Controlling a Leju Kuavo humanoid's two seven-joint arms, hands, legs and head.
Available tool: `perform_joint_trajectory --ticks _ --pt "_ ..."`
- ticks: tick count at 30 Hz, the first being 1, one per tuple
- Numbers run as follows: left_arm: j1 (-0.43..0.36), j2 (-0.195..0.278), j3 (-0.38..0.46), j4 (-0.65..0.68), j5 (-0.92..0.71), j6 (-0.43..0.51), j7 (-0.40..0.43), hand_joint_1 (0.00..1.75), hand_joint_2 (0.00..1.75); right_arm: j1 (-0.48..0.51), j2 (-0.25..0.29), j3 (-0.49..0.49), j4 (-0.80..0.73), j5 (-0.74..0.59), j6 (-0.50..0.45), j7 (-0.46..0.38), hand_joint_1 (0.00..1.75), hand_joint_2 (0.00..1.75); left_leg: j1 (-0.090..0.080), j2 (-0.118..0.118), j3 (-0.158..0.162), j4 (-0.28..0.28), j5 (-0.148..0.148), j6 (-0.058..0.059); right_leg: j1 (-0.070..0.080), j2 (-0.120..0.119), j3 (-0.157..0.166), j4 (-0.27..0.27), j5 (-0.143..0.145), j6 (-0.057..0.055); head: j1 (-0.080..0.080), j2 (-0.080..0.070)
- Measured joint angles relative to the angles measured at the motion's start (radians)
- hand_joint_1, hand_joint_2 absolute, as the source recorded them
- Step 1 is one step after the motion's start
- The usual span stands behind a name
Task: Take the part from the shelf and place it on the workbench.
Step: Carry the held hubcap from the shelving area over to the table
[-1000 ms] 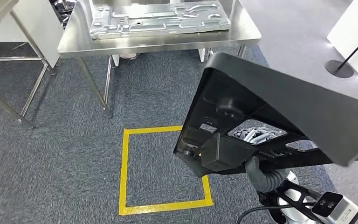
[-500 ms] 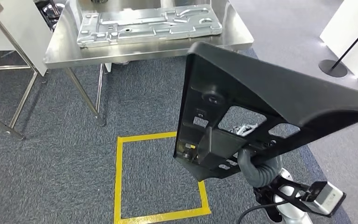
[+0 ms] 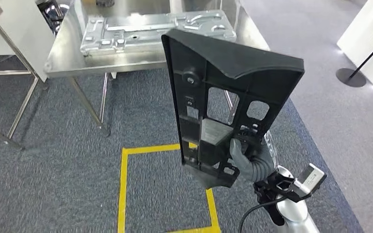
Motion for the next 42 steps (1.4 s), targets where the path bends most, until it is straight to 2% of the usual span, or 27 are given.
perform_joint_trajectory --ticks 2,4,6,7,8,9,10,11,13,14,15,18,20,23,24,25,26,29,30,31,34,36,38,39,40,41,42 --pt "-0.002 0.0 0.001 0.0 0.0 0.0 0.0 0.0 1.75 -0.003 0.002 0.003 -0.001 0.019 -0.019 0.003 1.75 1.75 0.001 0.002 0.003 0.008 0.0 -0.011 0.001 0.003 0.009 -0.007 -0.003 -0.014 -0.002 0.0" --pt "-0.003 0.0 0.001 0.0 0.0 -0.001 0.0 0.0 1.75 -0.006 0.003 0.006 -0.001 0.036 -0.03 0.002 1.75 1.75 0.003 0.003 -0.022 0.072 0.0 -0.017 -0.001 0.005 0.03 -0.014 -0.012 -0.026 -0.003 0.0" --pt "-0.004 -0.001 0.001 0.0 0.0 -0.003 0.0 0.0 1.75 -0.011 0.003 0.009 -0.001 0.05 -0.027 -0.005 1.75 1.75 0.005 0.002 -0.097 0.199 -0.03 -0.023 -0.001 0.006 0.048 -0.018 -0.024 -0.035 -0.005 0.0" --pt "-0.003 -0.001 0.002 0.0 0.0 -0.003 0.0 0.0 1.75 -0.012 0.003 0.011 -0.001 0.056 -0.023 -0.01 1.75 1.75 0.005 0.002 -0.14 0.26 -0.06 -0.025 0.0 0.007 0.056 -0.018 -0.032 -0.037 -0.005 0.0" --pt "-0.001 -0.001 0.002 0.0 0.0 -0.004 0.0 0.0 1.75 -0.013 0.003 0.012 -0.001 0.06 -0.017 -0.016 1.75 1.75 0.005 0.002 -0.175 0.299 -0.088 -0.027 0.001 0.009 0.066 -0.018 -0.04 -0.038 -0.005 0.0" --pt "0.001 -0.001 0.002 0.0 -0.001 -0.003 0.0 0.0 1.75 -0.012 0.002 0.013 -0.002 0.062 -0.009 -0.021 1.75 1.75 0.005 0.002 -0.196 0.308 -0.103 -0.028 0.002 0.011 0.078 -0.018 -0.049 -0.038 -0.005 0.0" --pt "0.002 -0.001 0.002 0.0 -0.001 -0.003 0.0 0.0 1.75 -0.013 0.002 0.013 -0.004 0.062 0.001 -0.028 1.75 1.75 0.005 0.002 -0.202 0.285 -0.097 -0.026 0.004 0.013 0.092 -0.018 -0.059 -0.038 -0.006 0.0" --pt "0.003 -0.001 0.002 0.0 -0.002 -0.003 0.0 0.0 1.75 -0.016 0.002 0.015 -0.006 0.061 0.014 -0.032 1.75 1.75 0.004 0.002 -0.194 0.233 -0.065 -0.022 0.005 0.014 0.106 -0.018 -0.069 -0.037 -0.005 0.0" --pt "0.004 0.001 0.002 0.0 -0.006 -0.004 0.0 0.0 1.75 -0.024 0.001 0.019 -0.012 0.05 0.051 -0.037 1.75 1.75 0.0 0.001 -0.167 0.105 0.04 -0.009 0.007 0.017 0.131 -0.017 -0.089 -0.032 -0.005 0.0" --pt "0.004 0.001 0.003 0.0 -0.007 -0.005 0.0 0.0 1.75 -0.03 0.0 0.023 -0.013 0.042 0.074 -0.037 1.75 1.75 -0.003 0.001 -0.157 0.063 0.076 -0.003 0.009 0.019 0.139 -0.016 -0.1 -0.027 -0.005 0.0" --pt "0.005 0.002 0.003 0.0 -0.009 -0.007 0.001 0.0 1.75 -0.035 -0.002 0.027 -0.014 0.032 0.097 -0.037 1.75 1.75 -0.005 0.0 -0.15 0.039 0.096 0.004 0.01 0.022 0.146 -0.013 -0.106 -0.021 -0.006 0.0" --pt "0.002 0.004 0.003 0.0 -0.01 -0.013 0.001 0.0 1.75 -0.051 -0.012 0.038 -0.014 0.01 0.15 -0.04 1.75 1.75 -0.004 -0.004 -0.122 0.025 0.093 0.023 0.011 0.022 0.156 0.015 -0.109 -0.002 -0.005 0.0" --pt "-0.001 0.004 0.003 0.0 -0.01 -0.015 0.002 0.0 1.75 -0.067 -0.021 0.041 -0.014 -0.001 0.169 -0.047 1.75 1.75 -0.002 -0.004 -0.1 0.02 0.086 0.034 0.008 0.019 0.118 0.089 -0.129 0.007 0.0 0.0" --pt "-0.003 0.006 0.003 0.0 -0.009 -0.016 0.002 0.0 1.75 -0.077 -0.034 0.044 -0.013 -0.015 0.188 -0.062 1.75 1.75 -0.003 -0.006 -0.081 0.02 0.064 0.039 0.002 0.016 -0.007 0.256 -0.203 0.018 0.003 0.0" --pt "-0.002 0.006 0.003 0.0 -0.009 -0.015 0.002 0.0 1.75 -0.077 -0.037 0.045 -0.012 -0.02 0.193 -0.067 1.75 1.75 -0.003 -0.007 -0.071 0.02 0.054 0.038 0.001 0.016 -0.036 0.275 -0.219 0.02 0.003 0.0" --pt "-0.001 0.006 0.003 0.0 -0.009 -0.015 0.002 0.0 1.75 -0.077 -0.04 0.045 -0.011 -0.025 0.198 -0.073 1.75 1.75 -0.003 -0.008 -0.058 0.021 0.043 0.037 0.0 0.015 -0.048 0.26 -0.215 0.021 0.003 0.0" --pt "0.001 0.006 0.004 0.0 -0.009 -0.015 0.002 0.0 1.75 -0.078 -0.044 0.046 -0.011 -0.029 0.202 -0.077 1.75 1.75 -0.003 -0.009 -0.043 0.02 0.032 0.035 0.001 0.013 -0.047 0.216 -0.187 0.018 0.003 0.0" --pt "0.001 0.002 0.006 0.0 -0.007 -0.013 0.002 0.0 1.75 -0.079 -0.054 0.046 -0.006 -0.037 0.212 -0.087 1.75 1.75 -0.006 -0.01 -0.005 0.019 -0.003 0.025 0.011 0.009 -0.019 0.044 -0.03 0.001 0.003 0.0" --pt "0.0 0.001 0.007 0.0 -0.007 -0.012 0.002 0.0 1.75 -0.08 -0.056 0.047 -0.005 -0.039 0.214 -0.089 1.75 1.75 -0.007 -0.01 0.004 0.016 -0.01 0.02 0.014 0.009 -0.014 0.016 0.001 -0.006 0.003 0.0" --pt "0.0 0.0 0.009 0.0 -0.006 -0.011 0.002 0.0 1.75 -0.081 -0.057 0.048 -0.004 -0.039 0.215 -0.089 1.75 1.75 -0.008 -0.01 0.011 0.016 -0.012 0.014 0.015 0.01 -0.011 0.005 0.009 -0.012 0.003 0.0" --pt "-0.002 0.0 0.014 0.0 -0.002 -0.007 0.002 0.0 1.75 -0.088 -0.057 0.05 -0.003 -0.04 0.216 -0.09 1.75 1.75 -0.008 -0.009 0.004 0.059 -0.006 0.001 0.009 0.012 0.026 -0.015 -0.004 -0.029 0.001 0.0" --pt "-0.003 0.0 0.018 0.0 0.0 -0.004 0.002 0.0 1.75 -0.092 -0.057 0.052 -0.003 -0.04 0.217 -0.09 1.75 1.75 -0.005 -0.008 -0.054 0.164 -0.027 -0.007 0.006 0.011 0.053 -0.023 -0.019 -0.037 -0.001 0.0" --pt "-0.001 -0.001 0.02 0.0 0.001 -0.001 0.002 0.0 1.75 -0.094 -0.056 0.055 -0.003 -0.042 0.222 -0.091 1.75 1.75 -0.001 -0.008 -0.134 0.27 -0.084 -0.015 0.006 0.011 0.076 -0.025 -0.039 -0.039 -0.002 0.0" --pt "0.002 -0.002 0.021 0.0 0.0 0.0 0.002 0.0 1.75 -0.094 -0.055 0.056 -0.003 -0.044 0.226 -0.093 1.75 1.75 0.001 -0.008 -0.163 0.292 -0.11 -0.019 0.006 0.013 0.089 -0.025 -0.051 -0.039 -0.003 0.0" --pt "0.004 -0.002 0.021 0.0 0.0 0.001 0.001 0.0 1.75 -0.093 -0.055 0.057 -0.003 -0.046 0.229 -0.095 1.75 1.75 0.003 -0.008 -0.18 0.285 -0.119 -0.021 0.005 0.014 0.105 -0.025 -0.063 -0.037 -0.003 0.0" --pt "0.006 -0.002 0.021 0.0 0.0 0.001 0.001 0.0 1.75 -0.093 -0.053 0.057 -0.004 -0.049 0.232 -0.099 1.75 1.75 0.004 -0.008 -0.185 0.25 -0.102 -0.023 0.005 0.015 0.123 -0.024 -0.076 -0.035 -0.003 0.0" --pt "0.007 -0.002 0.021 0.0 0.0 0.001 0.0 0.0 1.75 -0.093 -0.052 0.057 -0.005 -0.052 0.233 -0.104 1.75 1.75 0.005 -0.007 -0.18 0.193 -0.057 -0.022 0.005 0.016 0.141 -0.024 -0.09 -0.032 -0.003 0.0"
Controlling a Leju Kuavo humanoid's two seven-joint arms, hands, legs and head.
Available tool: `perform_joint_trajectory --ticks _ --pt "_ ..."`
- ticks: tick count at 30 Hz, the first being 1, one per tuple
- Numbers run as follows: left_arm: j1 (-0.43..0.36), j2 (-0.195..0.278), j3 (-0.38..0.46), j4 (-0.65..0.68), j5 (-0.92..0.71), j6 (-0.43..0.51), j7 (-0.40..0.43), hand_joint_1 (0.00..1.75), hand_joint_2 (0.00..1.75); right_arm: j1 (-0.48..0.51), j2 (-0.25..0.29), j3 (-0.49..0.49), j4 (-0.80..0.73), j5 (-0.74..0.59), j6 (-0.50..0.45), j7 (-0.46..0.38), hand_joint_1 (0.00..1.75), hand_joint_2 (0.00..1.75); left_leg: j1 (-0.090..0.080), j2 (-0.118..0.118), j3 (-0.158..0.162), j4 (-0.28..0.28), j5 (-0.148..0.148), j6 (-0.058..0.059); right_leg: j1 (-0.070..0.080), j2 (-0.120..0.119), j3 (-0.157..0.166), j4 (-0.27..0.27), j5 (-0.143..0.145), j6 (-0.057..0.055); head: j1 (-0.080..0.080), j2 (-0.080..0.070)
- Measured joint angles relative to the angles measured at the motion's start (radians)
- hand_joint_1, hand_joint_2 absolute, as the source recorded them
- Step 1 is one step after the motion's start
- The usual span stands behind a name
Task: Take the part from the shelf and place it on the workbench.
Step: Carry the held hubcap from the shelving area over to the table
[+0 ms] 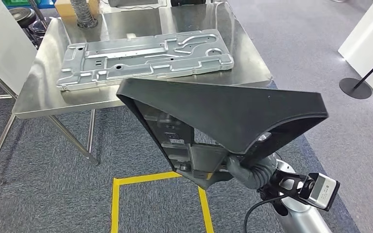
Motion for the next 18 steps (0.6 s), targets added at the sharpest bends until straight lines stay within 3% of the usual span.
perform_joint_trajectory --ticks 2,3,4,7,9,11,13,14,15,17,18 --pt "0.003 0.0 0.0 0.0 -0.001 -0.002 -0.001 0.0 1.75 0.002 0.002 0.0 -0.004 -0.003 0.0 -0.011 1.75 1.75 -0.002 0.001 0.011 -0.11 0.122 0.008 0.001 0.001 0.027 0.002 -0.026 0.009 -0.001 0.0" --pt "0.004 0.0 0.0 0.0 -0.002 -0.002 -0.001 0.0 1.75 0.005 0.002 0.0 -0.007 -0.003 -0.001 -0.017 1.75 1.75 -0.004 0.001 0.016 -0.139 0.163 0.015 0.002 0.002 0.035 0.001 -0.038 0.015 -0.001 0.0" --pt "0.004 0.0 0.0 0.0 -0.003 -0.004 -0.001 0.0 1.75 0.008 0.002 0.0 -0.012 -0.003 -0.001 -0.022 1.75 1.75 -0.007 0.001 0.019 -0.151 0.18 0.023 0.002 0.003 0.041 0.003 -0.044 0.022 -0.002 0.0" --pt "0.0 0.0 0.0 0.0 -0.006 -0.004 -0.001 0.0 1.75 0.015 0.002 0.0 -0.028 -0.001 -0.002 -0.033 1.75 1.75 -0.008 0.0 0.043 -0.161 0.166 0.044 -0.001 0.002 0.034 0.045 -0.039 0.039 -0.002 0.0" --pt "-0.002 0.001 0.0 0.0 -0.008 -0.004 -0.002 0.0 1.75 0.017 0.003 0.0 -0.032 -0.001 -0.002 -0.038 1.75 1.75 -0.007 0.0 0.063 -0.166 0.154 0.053 -0.003 -0.001 -0.032 0.152 -0.049 0.045 -0.002 0.0" --pt "-0.003 0.002 0.0 0.0 -0.009 -0.004 -0.002 0.0 1.75 0.023 0.003 0.0 -0.034 -0.002 -0.002 -0.04 1.75 1.75 -0.007 -0.001 0.081 -0.167 0.137 0.057 -0.005 -0.002 -0.126 0.273 -0.1 0.049 -0.002 0.0" --pt "-0.003 0.002 0.0 0.0 -0.009 -0.004 -0.002 0.0 1.75 0.026 0.003 0.0 -0.033 -0.002 -0.002 -0.038 1.75 1.75 -0.008 -0.002 0.104 -0.167 0.118 0.057 -0.006 -0.003 -0.183 0.306 -0.135 0.052 -0.001 0.0" --pt "-0.002 0.002 0.0 0.0 -0.01 -0.004 -0.002 0.0 1.75 0.024 0.003 0.0 -0.033 -0.003 -0.002 -0.036 1.75 1.75 -0.009 -0.003 0.119 -0.167 0.108 0.057 -0.005 -0.003 -0.189 0.276 -0.12 0.05 -0.001 0.0" --pt "-0.002 0.002 0.0 0.0 -0.01 -0.005 -0.002 0.0 1.75 0.02 0.003 0.0 -0.033 -0.004 -0.002 -0.032 1.75 1.75 -0.009 -0.004 0.134 -0.168 0.097 0.055 -0.004 -0.004 -0.181 0.221 -0.08 0.045 -0.001 0.0" --pt "-0.003 0.001 0.0 0.0 -0.011 -0.006 -0.002 0.0 1.75 0.013 0.003 -0.001 -0.033 -0.007 -0.002 -0.025 1.75 1.75 -0.011 -0.005 0.16 -0.169 0.076 0.049 0.003 -0.006 -0.155 0.095 0.029 0.03 -0.001 0.0" --pt "-0.004 0.001 0.0 0.0 -0.011 -0.007 -0.002 0.0 1.75 0.012 0.003 -0.001 -0.033 -0.008 -0.002 -0.023 1.75 1.75 -0.012 -0.006 0.168 -0.171 0.067 0.044 0.006 -0.007 -0.145 0.056 0.062 0.024 -0.001 0.0"
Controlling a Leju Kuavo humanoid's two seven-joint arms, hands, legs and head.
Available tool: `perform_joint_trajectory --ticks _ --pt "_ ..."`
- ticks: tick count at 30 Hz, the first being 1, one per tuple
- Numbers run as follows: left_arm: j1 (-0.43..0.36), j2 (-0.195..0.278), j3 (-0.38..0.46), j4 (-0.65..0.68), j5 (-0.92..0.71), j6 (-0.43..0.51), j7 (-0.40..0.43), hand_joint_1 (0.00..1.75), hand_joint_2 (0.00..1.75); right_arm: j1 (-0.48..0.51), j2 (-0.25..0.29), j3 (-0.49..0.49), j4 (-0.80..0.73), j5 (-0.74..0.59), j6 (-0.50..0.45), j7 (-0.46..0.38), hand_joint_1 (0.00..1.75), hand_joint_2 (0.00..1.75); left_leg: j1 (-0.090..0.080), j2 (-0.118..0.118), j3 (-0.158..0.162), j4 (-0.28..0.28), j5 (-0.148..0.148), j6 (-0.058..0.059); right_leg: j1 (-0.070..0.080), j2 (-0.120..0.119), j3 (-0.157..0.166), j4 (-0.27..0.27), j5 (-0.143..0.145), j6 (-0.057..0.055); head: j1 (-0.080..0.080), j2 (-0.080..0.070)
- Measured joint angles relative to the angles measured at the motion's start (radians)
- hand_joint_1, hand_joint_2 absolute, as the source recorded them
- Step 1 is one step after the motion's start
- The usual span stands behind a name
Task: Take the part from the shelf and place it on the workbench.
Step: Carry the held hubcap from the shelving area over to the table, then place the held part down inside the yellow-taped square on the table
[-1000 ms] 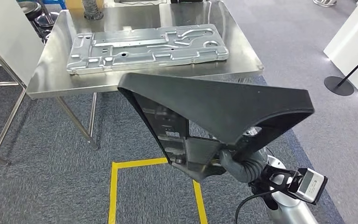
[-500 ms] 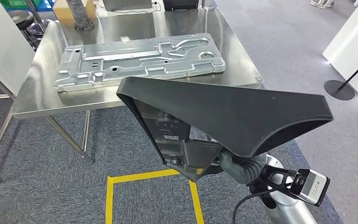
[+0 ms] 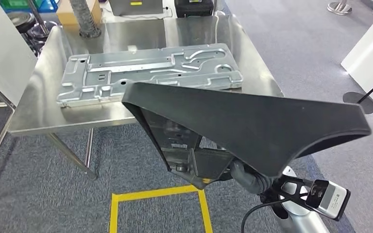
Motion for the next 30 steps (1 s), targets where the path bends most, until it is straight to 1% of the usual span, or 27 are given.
perform_joint_trajectory --ticks 1,2,4,5,6,7,8,9,10,11,12,13,14,15,16,17,19,20,21,22,24,25,26,27,29,30 --pt "-0.001 0.0 0.0 0.0 0.0 0.0 0.0 0.0 1.75 0.0 0.0 0.0 0.0 -0.001 0.0 0.001 1.75 1.75 -0.001 -0.001 0.008 0.001 -0.003 -0.006 0.002 0.0 0.007 -0.023 0.017 -0.005 0.0 0.0" --pt "-0.002 0.0 0.0 0.0 0.0 0.0 0.0 0.0 1.75 0.0 0.001 0.0 0.0 -0.002 0.0 0.0 1.75 1.75 -0.001 -0.001 0.015 0.002 -0.002 -0.013 0.002 0.002 0.014 -0.029 0.013 -0.009 -0.001 0.0" --pt "-0.001 0.001 0.0 0.0 0.0 0.002 0.0 0.0 1.75 0.004 0.001 -0.001 0.0 -0.002 -0.001 -0.008 1.75 1.75 -0.001 0.001 0.023 0.018 -0.002 -0.024 -0.001 0.004 0.038 -0.045 0.018 -0.021 -0.002 0.0" --pt "-0.002 0.001 0.0 0.0 0.001 0.004 0.0 0.0 1.75 0.007 0.001 -0.001 0.0 -0.002 -0.001 -0.014 1.75 1.75 0.0 0.003 0.013 0.044 -0.009 -0.029 -0.003 0.004 0.049 -0.049 0.016 -0.027 -0.004 0.0" --pt "-0.003 0.001 0.0 0.0 0.001 0.006 0.0 0.0 1.75 0.01 0.001 -0.002 0.0 -0.001 -0.001 -0.022 1.75 1.75 0.001 0.004 -0.01 0.088 -0.025 -0.032 -0.004 0.003 0.059 -0.05 0.014 -0.031 -0.006 0.0" --pt "-0.003 0.0 0.0 0.0 0.0 0.008 0.0 0.0 1.75 0.014 0.002 -0.001 0.001 0.0 0.0 -0.029 1.75 1.75 0.003 0.004 -0.044 0.147 -0.048 -0.036 -0.004 0.003 0.066 -0.05 0.009 -0.034 -0.008 0.0" --pt "-0.003 0.0 0.0 0.0 0.0 0.009 0.0 0.0 1.75 0.018 0.002 -0.001 0.003 0.001 0.0 -0.035 1.75 1.75 0.004 0.004 -0.084 0.206 -0.075 -0.041 -0.004 0.003 0.071 -0.05 0.003 -0.035 -0.01 0.0" --pt "-0.001 0.0 0.0 0.0 0.0 0.01 0.001 0.0 1.75 0.023 0.002 -0.001 0.005 0.003 0.0 -0.038 1.75 1.75 0.006 0.005 -0.12 0.249 -0.1 -0.044 -0.004 0.004 0.077 -0.05 -0.004 -0.036 -0.01 0.0" --pt "0.002 -0.001 0.0 0.0 0.0 0.01 0.001 0.0 1.75 0.027 0.002 -0.001 0.008 0.005 0.001 -0.041 1.75 1.75 0.007 0.005 -0.143 0.263 -0.11 -0.046 -0.003 0.005 0.084 -0.05 -0.011 -0.036 -0.01 0.0" --pt "0.003 -0.001 0.0 0.0 0.0 0.011 0.001 0.0 1.75 0.03 0.002 -0.001 0.011 0.006 0.001 -0.044 1.75 1.75 0.007 0.005 -0.15 0.244 -0.098 -0.044 -0.003 0.006 0.092 -0.05 -0.018 -0.035 -0.01 0.0" --pt "0.004 -0.001 0.0 0.0 0.0 0.011 0.001 0.0 1.75 0.032 0.003 -0.001 0.014 0.007 0.001 -0.048 1.75 1.75 0.007 0.005 -0.142 0.194 -0.062 -0.041 -0.003 0.007 0.102 -0.05 -0.026 -0.033 -0.01 0.0" --pt "0.005 0.0 0.0 0.0 0.0 0.011 0.0 0.0 1.75 0.033 0.003 -0.001 0.016 0.008 0.001 -0.051 1.75 1.75 0.007 0.005 -0.125 0.126 -0.01 -0.036 -0.003 0.007 0.111 -0.05 -0.033 -0.031 -0.01 0.0" --pt "0.005 0.0 0.0 0.0 0.0 0.011 0.0 0.0 1.75 0.034 0.003 -0.001 0.017 0.009 0.002 -0.054 1.75 1.75 0.005 0.005 -0.11 0.068 0.028 -0.031 -0.002 0.008 0.119 -0.049 -0.04 -0.027 -0.01 0.0" --pt "0.005 0.0 0.0 0.0 0.001 0.011 -0.001 0.0 1.75 0.034 0.004 -0.001 0.019 0.011 0.002 -0.057 1.75 1.75 0.003 0.006 -0.098 0.027 0.05 -0.026 -0.001 0.009 0.125 -0.049 -0.047 -0.022 -0.009 0.0" --pt "0.005 0.0 0.0 0.0 0.001 0.011 -0.003 0.0 1.75 0.035 0.004 -0.001 0.02 0.012 0.003 -0.058 1.75 1.75 0.0 0.006 -0.093 0.006 0.059 -0.021 0.0 0.01 0.129 -0.047 -0.051 -0.016 -0.009 0.0" --pt "0.006 0.001 0.0 0.0 0.002 0.011 -0.005 0.0 1.75 0.035 0.005 0.0 0.02 0.014 0.004 -0.059 1.75 1.75 -0.001 0.005 -0.091 0.003 0.055 -0.015 0.001 0.011 0.132 -0.041 -0.052 -0.009 -0.009 0.0" --pt "0.005 0.001 0.001 0.0 0.003 0.01 -0.012 0.0 1.75 0.032 0.007 0.0 0.018 0.015 0.005 -0.059 1.75 1.75 0.002 0.004 -0.074 -0.004 0.065 -0.003 0.0 0.01 0.134 -0.022 -0.056 0.002 -0.008 0.0" --pt "0.005 0.001 0.001 0.0 0.003 0.01 -0.016 0.0 1.75 0.028 0.008 0.0 0.016 0.013 0.005 -0.058 1.75 1.75 0.004 0.004 -0.064 -0.006 0.067 0.002 -0.001 0.009 0.125 0.003 -0.065 0.007 -0.005 0.0" --pt "0.003 0.002 0.001 0.0 0.003 0.009 -0.019 0.0 1.75 0.022 0.01 0.0 0.014 0.01 0.005 -0.055 1.75 1.75 0.005 0.005 -0.055 -0.008 0.066 0.006 -0.002 0.008 0.105 0.042 -0.082 0.012 -0.003 0.0" --pt "0.002 0.003 0.001 0.0 0.003 0.008 -0.021 0.0 1.75 0.017 0.012 -0.001 0.01 0.005 0.005 -0.049 1.75 1.75 0.005 0.005 -0.051 -0.009 0.063 0.008 -0.005 0.007 0.071 0.099 -0.104 0.017 -0.001 0.0" --pt "0.001 0.006 0.001 0.0 0.002 0.006 -0.023 0.0 1.75 0.011 0.017 -0.001 0.004 -0.004 0.004 -0.035 1.75 1.75 0.005 0.005 -0.045 -0.009 0.052 0.009 -0.011 0.006 -0.014 0.215 -0.149 0.025 0.001 0.0" --pt "0.002 0.007 0.001 0.0 0.001 0.006 -0.023 0.0 1.75 0.011 0.02 -0.002 0.001 -0.007 0.003 -0.029 1.75 1.75 0.005 0.005 -0.039 -0.009 0.046 0.008 -0.013 0.005 -0.044 0.244 -0.157 0.028 0.001 0.0" --pt "0.003 0.008 0.001 0.0 0.0 0.006 -0.023 0.0 1.75 0.011 0.023 -0.003 -0.002 -0.009 0.003 -0.025 1.75 1.75 0.006 0.004 -0.032 -0.009 0.038 0.007 -0.016 0.003 -0.058 0.238 -0.148 0.029 0.001 0.0" --pt "0.005 0.008 0.001 0.0 -0.001 0.005 -0.023 0.0 1.75 0.011 0.025 -0.005 -0.007 -0.01 0.002 -0.023 1.75 1.75 0.006 0.003 -0.022 -0.009 0.03 0.004 -0.018 0.002 -0.054 0.2 -0.12 0.029 0.001 0.0" --pt "0.005 0.009 0.001 0.0 -0.007 0.004 -0.022 0.0 1.75 0.013 0.028 -0.011 -0.02 -0.009 -0.001 -0.022 1.75 1.75 0.007 0.003 0.002 -0.009 0.011 -0.003 -0.017 -0.001 -0.016 0.069 -0.029 0.024 0.002 0.0" --pt "0.004 0.009 0.001 0.0 -0.01 0.004 -0.021 0.0 1.75 0.016 0.03 -0.016 -0.028 -0.007 -0.003 -0.022 1.75 1.75 0.007 0.003 0.011 -0.01 0.003 -0.008 -0.014 -0.003 0.0 0.017 0.001 0.019 0.001 0.0"
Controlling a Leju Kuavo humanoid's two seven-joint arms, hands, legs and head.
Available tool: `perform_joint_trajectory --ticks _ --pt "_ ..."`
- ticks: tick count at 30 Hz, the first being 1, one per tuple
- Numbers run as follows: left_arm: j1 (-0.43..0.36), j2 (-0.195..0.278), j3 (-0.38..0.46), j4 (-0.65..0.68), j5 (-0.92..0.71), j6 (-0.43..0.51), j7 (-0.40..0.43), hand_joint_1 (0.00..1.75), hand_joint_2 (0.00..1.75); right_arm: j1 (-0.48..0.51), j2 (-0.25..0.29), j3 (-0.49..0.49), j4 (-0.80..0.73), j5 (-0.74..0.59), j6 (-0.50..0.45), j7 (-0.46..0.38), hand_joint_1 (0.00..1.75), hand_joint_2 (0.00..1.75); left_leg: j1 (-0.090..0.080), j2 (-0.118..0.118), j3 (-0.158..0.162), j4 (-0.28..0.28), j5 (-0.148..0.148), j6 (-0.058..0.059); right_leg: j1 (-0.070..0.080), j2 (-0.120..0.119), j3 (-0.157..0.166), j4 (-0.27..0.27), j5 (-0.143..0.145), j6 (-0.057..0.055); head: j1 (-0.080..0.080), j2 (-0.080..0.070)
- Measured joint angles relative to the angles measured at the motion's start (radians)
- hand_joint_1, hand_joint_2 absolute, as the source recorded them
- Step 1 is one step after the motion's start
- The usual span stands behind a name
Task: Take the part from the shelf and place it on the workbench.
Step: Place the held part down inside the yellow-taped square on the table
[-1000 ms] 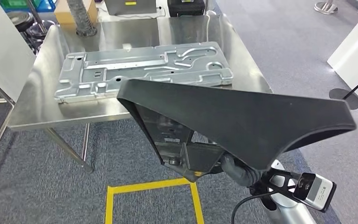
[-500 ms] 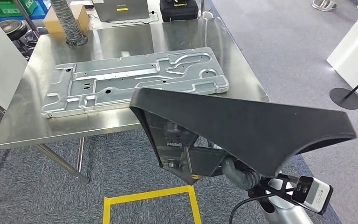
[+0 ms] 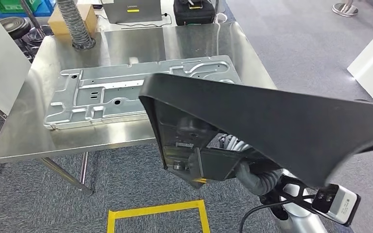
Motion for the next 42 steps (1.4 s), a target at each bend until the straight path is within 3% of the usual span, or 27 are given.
perform_joint_trajectory --ticks 1,5,7,9,11,12,13,15,17,18,19,21,23,25,27,28,29,31,33,36,37,39,41,42 --pt "-0.001 0.001 0.0 0.0 -0.003 -0.001 0.001 0.0 1.75 0.004 0.002 -0.004 -0.007 0.003 -0.002 0.0 1.75 1.75 0.0 0.0 0.006 -0.003 -0.007 -0.006 0.004 -0.001 0.01 -0.033 0.018 -0.007 -0.001 0.0" --pt "-0.005 0.006 0.0 0.0 -0.007 -0.002 0.005 0.0 1.75 0.018 0.01 -0.014 -0.035 0.013 -0.011 -0.002 1.75 1.75 -0.001 0.003 0.012 0.018 -0.004 -0.031 0.005 0.005 0.039 -0.06 0.013 -0.038 -0.004 0.0" --pt "-0.007 0.009 -0.001 0.0 -0.008 -0.004 0.005 0.0 1.75 0.021 0.014 -0.016 -0.043 0.015 -0.012 -0.002 1.75 1.75 0.001 0.003 -0.041 0.118 -0.018 -0.039 0.002 0.005 0.064 -0.068 0.001 -0.049 -0.007 0.0" --pt "-0.008 0.009 -0.001 0.0 -0.01 -0.009 0.004 0.0 1.75 0.024 0.016 -0.017 -0.046 0.019 -0.012 -0.001 1.75 1.75 0.002 0.003 -0.129 0.249 -0.067 -0.045 0.005 0.005 0.085 -0.07 -0.016 -0.055 -0.009 0.0" --pt "-0.006 0.009 -0.001 0.0 -0.01 -0.013 0.004 0.0 1.75 0.027 0.016 -0.017 -0.047 0.024 -0.012 0.001 1.75 1.75 0.002 0.003 -0.191 0.303 -0.106 -0.047 0.007 0.007 0.107 -0.07 -0.036 -0.057 -0.009 0.0" --pt "-0.004 0.009 -0.001 0.0 -0.01 -0.013 0.005 0.0 1.75 0.028 0.017 -0.017 -0.047 0.026 -0.013 0.002 1.75 1.75 0.002 0.003 -0.199 0.282 -0.099 -0.044 0.009 0.009 0.121 -0.07 -0.046 -0.056 -0.009 0.0" --pt "-0.004 0.009 -0.001 0.0 -0.01 -0.014 0.005 0.0 1.75 0.028 0.017 -0.017 -0.047 0.027 -0.014 0.003 1.75 1.75 0.002 0.003 -0.194 0.232 -0.07 -0.039 0.01 0.01 0.137 -0.07 -0.058 -0.056 -0.01 0.0" --pt "-0.002 0.01 -0.001 0.0 -0.011 -0.014 0.007 0.0 1.75 0.028 0.018 -0.017 -0.047 0.027 -0.016 0.004 1.75 1.75 -0.001 0.003 -0.169 0.104 0.033 -0.027 0.014 0.01 0.166 -0.069 -0.081 -0.052 -0.009 0.0" --pt "-0.001 0.01 -0.001 0.0 -0.011 -0.011 0.01 0.0 1.75 0.029 0.019 -0.017 -0.046 0.028 -0.02 0.005 1.75 1.75 -0.007 0.002 -0.154 0.032 0.101 -0.016 0.016 0.013 0.183 -0.07 -0.102 -0.043 -0.009 0.0" --pt "-0.001 0.01 -0.001 0.0 -0.01 -0.009 0.011 0.0 1.75 0.029 0.02 -0.019 -0.046 0.028 -0.025 0.006 1.75 1.75 -0.01 0.002 -0.15 0.019 0.113 -0.011 0.016 0.014 0.188 -0.068 -0.107 -0.036 -0.009 0.0" --pt "-0.002 0.01 -0.001 0.0 -0.01 -0.008 0.011 0.0 1.75 0.029 0.02 -0.023 -0.046 0.027 -0.03 0.007 1.75 1.75 -0.011 0.002 -0.143 0.017 0.106 -0.005 0.016 0.016 0.191 -0.063 -0.108 -0.03 -0.009 0.0" --pt "-0.004 0.01 -0.001 0.0 -0.01 -0.007 0.009 0.0 1.75 0.026 0.022 -0.038 -0.042 0.022 -0.036 0.006 1.75 1.75 -0.008 0.001 -0.122 0.006 0.102 0.007 0.014 0.013 0.177 -0.018 -0.099 -0.019 -0.008 0.0" --pt "-0.007 0.01 -0.001 0.0 -0.01 -0.007 0.004 0.0 1.75 0.019 0.022 -0.064 -0.027 0.017 -0.043 0.003 1.75 1.75 -0.006 0.001 -0.101 -0.002 0.092 0.015 0.01 0.009 0.109 0.087 -0.104 -0.008 -0.005 0.0" --pt "-0.008 0.011 -0.001 0.0 -0.01 -0.009 0.0 0.0 1.75 0.015 0.023 -0.1 -0.002 0.019 -0.061 0.005 1.75 1.75 -0.006 0.0 -0.086 -0.003 0.077 0.019 0.005 0.008 0.016 0.196 -0.152 0.001 -0.004 0.0" --pt "-0.007 0.011 -0.001 0.0 -0.011 -0.01 -0.002 0.0 1.75 0.013 0.025 -0.143 0.023 0.039 -0.092 0.016 1.75 1.75 -0.006 -0.002 -0.067 -0.002 0.062 0.019 0.001 0.007 -0.04 0.225 -0.193 0.007 -0.003 0.0" --pt "-0.007 0.011 -0.001 0.0 -0.011 -0.01 -0.004 0.0 1.75 0.009 0.025 -0.167 0.035 0.072 -0.125 0.031 1.75 1.75 -0.006 -0.004 -0.055 -0.002 0.053 0.018 0.0 0.006 -0.047 0.196 -0.182 0.007 -0.003 0.0" --pt "-0.006 0.011 -0.001 0.0 -0.012 -0.01 -0.006 0.0 1.75 0.001 0.025 -0.19 0.046 0.122 -0.174 0.054 1.75 1.75 -0.007 -0.005 -0.043 -0.002 0.044 0.017 0.0 0.006 -0.042 0.147 -0.148 0.005 -0.003 0.0" --pt "-0.007 0.009 -0.001 0.0 -0.013 -0.012 -0.014 0.0 1.75 -0.035 0.021 -0.241 0.084 0.32 -0.345 0.132 1.75 1.75 -0.009 -0.007 -0.026 -0.002 0.026 0.012 0.005 0.006 -0.018 0.018 -0.028 -0.009 -0.004 0.0" --pt "-0.01 0.007 -0.001 0.0 -0.015 -0.015 -0.02 0.0 1.75 -0.099 0.005 -0.281 0.148 0.553 -0.511 0.211 1.75 1.75 -0.012 -0.009 -0.019 0.0 0.014 0.002 0.01 0.008 -0.007 -0.048 0.048 -0.022 -0.005 0.0" --pt "-0.014 0.007 -0.001 0.0 -0.02 -0.019 -0.03 0.0 1.75 -0.241 -0.019 -0.285 0.271 0.847 -0.61 0.305 1.75 1.75 -0.015 -0.005 -0.014 0.013 0.008 -0.017 0.005 0.013 0.005 -0.062 0.055 -0.034 -0.006 0.0" --pt "-0.016 0.007 -0.001 0.0 -0.022 -0.021 -0.034 0.0 1.75 -0.301 -0.023 -0.271 0.322 0.941 -0.617 0.337 1.75 1.75 -0.014 -0.003 -0.026 0.038 -0.003 -0.024 0.002 0.014 0.011 -0.066 0.054 -0.039 -0.007 0.0" --pt "-0.023 0.008 -0.001 0.0 -0.026 -0.026 -0.039 0.0 1.75 -0.418 -0.021 -0.229 0.416 1.087 -0.613 0.389 1.75 1.75 -0.008 -0.002 -0.084 0.143 -0.045 -0.037 -0.001 0.015 0.018 -0.07 0.052 -0.045 -0.008 0.0" --pt "-0.025 0.007 -0.002 0.0 -0.033 -0.031 -0.044 0.0 1.75 -0.516 -0.002 -0.165 0.512 1.204 -0.6 0.43 1.75 1.75 -0.002 -0.001 -0.166 0.262 -0.089 -0.048 0.0 0.016 0.019 -0.068 0.047 -0.048 -0.009 0.0" --pt "-0.026 0.006 -0.003 0.0 -0.039 -0.035 -0.047 0.0 1.75 -0.555 0.016 -0.123 0.565 1.261 -0.587 0.449 1.75 1.75 0.001 0.0 -0.193 0.289 -0.092 -0.052 0.0 0.017 0.021 -0.067 0.043 -0.048 -0.009 0.0"
